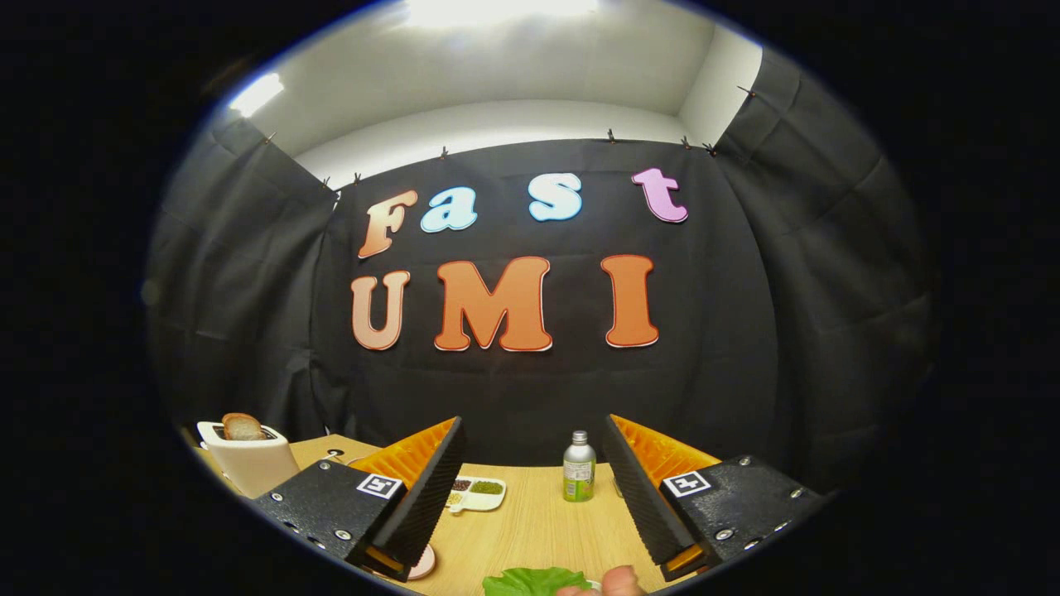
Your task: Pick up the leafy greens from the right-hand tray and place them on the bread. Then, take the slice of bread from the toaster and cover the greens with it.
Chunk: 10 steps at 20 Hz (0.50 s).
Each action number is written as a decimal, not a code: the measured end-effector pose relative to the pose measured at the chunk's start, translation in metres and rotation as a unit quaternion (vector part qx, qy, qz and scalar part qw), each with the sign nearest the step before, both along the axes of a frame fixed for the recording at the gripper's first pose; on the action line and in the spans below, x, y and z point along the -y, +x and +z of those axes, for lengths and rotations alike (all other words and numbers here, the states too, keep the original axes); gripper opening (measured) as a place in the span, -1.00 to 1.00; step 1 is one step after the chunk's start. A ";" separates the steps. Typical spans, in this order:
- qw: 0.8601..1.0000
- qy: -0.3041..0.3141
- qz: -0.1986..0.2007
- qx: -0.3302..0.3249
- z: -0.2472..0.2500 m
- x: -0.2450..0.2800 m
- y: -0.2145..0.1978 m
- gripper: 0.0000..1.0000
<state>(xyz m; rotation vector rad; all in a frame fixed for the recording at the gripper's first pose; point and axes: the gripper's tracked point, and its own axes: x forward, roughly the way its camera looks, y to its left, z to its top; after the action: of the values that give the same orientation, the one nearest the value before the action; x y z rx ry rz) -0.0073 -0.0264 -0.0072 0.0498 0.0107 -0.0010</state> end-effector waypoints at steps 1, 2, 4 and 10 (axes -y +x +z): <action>1.000 -0.002 -0.002 -0.006 -0.004 0.001 0.000 0.97; 1.000 -0.003 -0.002 -0.014 -0.009 0.003 -0.001 0.97; 1.000 -0.004 -0.001 -0.030 -0.017 0.006 -0.002 0.96; 0.997 -0.007 0.014 -0.080 -0.040 0.007 -0.007 0.97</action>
<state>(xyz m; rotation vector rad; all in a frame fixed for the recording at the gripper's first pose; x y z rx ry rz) -0.0140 -0.0334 -0.0473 0.0364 0.1711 0.0237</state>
